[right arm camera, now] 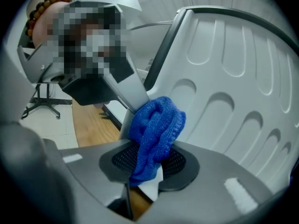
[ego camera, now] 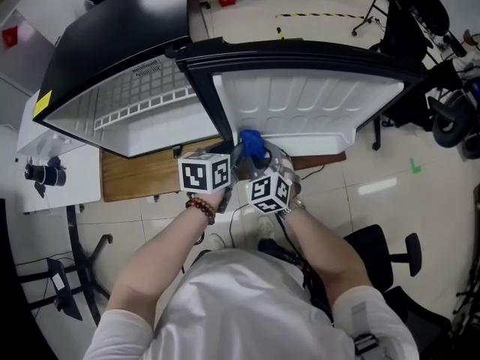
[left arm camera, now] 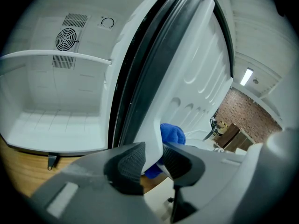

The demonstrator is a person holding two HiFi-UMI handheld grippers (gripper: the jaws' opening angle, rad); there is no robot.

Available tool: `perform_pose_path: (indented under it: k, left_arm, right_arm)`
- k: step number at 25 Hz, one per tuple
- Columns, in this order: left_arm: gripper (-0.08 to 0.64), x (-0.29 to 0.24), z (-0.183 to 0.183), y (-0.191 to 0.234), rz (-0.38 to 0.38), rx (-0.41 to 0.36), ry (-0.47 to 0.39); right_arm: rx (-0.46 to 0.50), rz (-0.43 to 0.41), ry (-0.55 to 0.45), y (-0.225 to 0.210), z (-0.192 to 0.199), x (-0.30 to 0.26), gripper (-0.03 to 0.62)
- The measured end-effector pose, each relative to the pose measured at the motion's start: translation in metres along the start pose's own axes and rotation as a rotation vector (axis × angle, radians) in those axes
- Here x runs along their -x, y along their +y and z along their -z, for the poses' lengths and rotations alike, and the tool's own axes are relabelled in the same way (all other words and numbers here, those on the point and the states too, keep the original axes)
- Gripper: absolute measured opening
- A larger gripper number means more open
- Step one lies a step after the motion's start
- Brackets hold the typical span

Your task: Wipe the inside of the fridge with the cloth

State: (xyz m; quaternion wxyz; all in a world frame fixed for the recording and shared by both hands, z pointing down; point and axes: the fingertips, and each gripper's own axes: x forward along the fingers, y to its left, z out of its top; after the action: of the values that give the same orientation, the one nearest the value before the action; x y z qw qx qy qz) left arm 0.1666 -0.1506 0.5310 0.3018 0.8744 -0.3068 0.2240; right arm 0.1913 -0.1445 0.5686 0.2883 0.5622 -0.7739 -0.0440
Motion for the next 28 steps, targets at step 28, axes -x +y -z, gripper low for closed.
perform_pose_path:
  k: [28]
  left_arm:
    - [0.111, 0.000, 0.004, 0.003, -0.015, 0.026, -0.017]
  right_arm:
    - [-0.074, 0.122, 0.133, -0.061, 0.067, 0.014, 0.115]
